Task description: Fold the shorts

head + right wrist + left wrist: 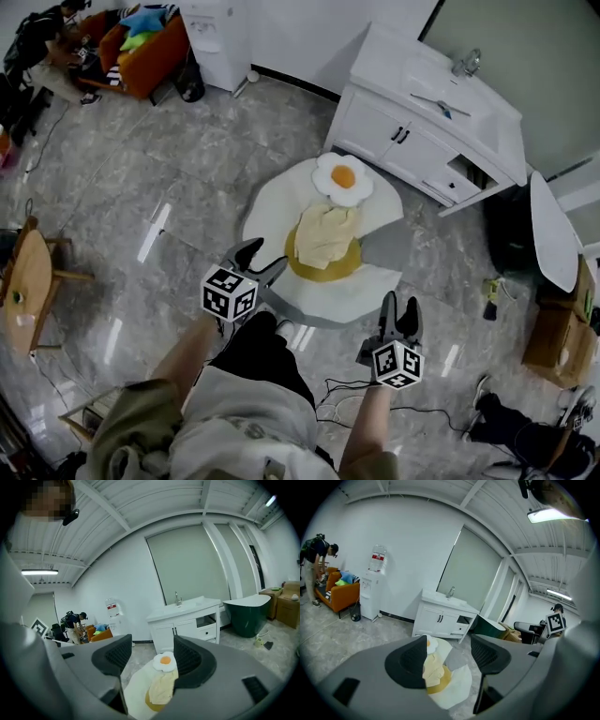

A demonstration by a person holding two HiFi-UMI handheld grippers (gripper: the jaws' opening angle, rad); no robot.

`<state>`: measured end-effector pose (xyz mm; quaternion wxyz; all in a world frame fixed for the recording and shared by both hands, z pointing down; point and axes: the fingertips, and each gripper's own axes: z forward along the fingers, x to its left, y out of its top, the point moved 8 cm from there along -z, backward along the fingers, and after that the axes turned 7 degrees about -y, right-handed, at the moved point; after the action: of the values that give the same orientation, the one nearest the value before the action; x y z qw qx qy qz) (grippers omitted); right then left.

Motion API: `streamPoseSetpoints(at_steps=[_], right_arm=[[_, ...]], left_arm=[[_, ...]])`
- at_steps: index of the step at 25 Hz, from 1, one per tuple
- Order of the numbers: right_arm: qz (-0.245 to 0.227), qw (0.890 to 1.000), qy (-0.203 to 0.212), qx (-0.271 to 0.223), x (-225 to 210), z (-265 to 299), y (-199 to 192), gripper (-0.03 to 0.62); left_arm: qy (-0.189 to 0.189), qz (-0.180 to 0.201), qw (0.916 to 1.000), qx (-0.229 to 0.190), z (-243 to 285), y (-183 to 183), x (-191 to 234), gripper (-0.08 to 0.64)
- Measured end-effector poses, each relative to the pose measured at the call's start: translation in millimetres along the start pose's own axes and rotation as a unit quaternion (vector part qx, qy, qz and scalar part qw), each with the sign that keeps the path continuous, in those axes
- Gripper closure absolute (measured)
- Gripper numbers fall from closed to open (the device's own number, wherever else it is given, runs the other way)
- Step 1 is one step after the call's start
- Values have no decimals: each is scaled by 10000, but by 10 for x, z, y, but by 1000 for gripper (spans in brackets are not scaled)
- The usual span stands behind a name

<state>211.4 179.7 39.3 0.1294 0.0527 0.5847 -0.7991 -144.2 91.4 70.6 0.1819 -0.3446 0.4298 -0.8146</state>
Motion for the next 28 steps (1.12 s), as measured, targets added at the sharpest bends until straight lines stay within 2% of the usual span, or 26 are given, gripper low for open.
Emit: streamPoseSetpoints(at_steps=[8, 12, 15, 21, 24, 28], right_arm=[[34, 9995, -111, 281, 175, 658, -145, 322], [27, 9987, -106, 507, 270, 1043, -363, 322], [52, 9972, -150, 729, 198, 1317, -564, 322], [-79, 9918, -230, 1258, -292, 1742, -1139, 322], [-230, 9860, -220, 1637, -542, 1940, -1622, 322], [-316, 9782, -93, 2049, -811, 2306, -2416, 322]], left_arm=[[-150, -185, 9985, 488, 334, 19, 560, 278], [-187, -172, 9967, 769, 558, -49, 890, 278], [-141, -297, 9952, 925, 792, -187, 1071, 278], [-77, -540, 9897, 1323, 1417, -792, 1197, 278], [-3, -962, 9832, 1551, 1710, -1318, 1330, 278], [146, -1469, 9703, 1917, 2200, -2138, 1624, 278]])
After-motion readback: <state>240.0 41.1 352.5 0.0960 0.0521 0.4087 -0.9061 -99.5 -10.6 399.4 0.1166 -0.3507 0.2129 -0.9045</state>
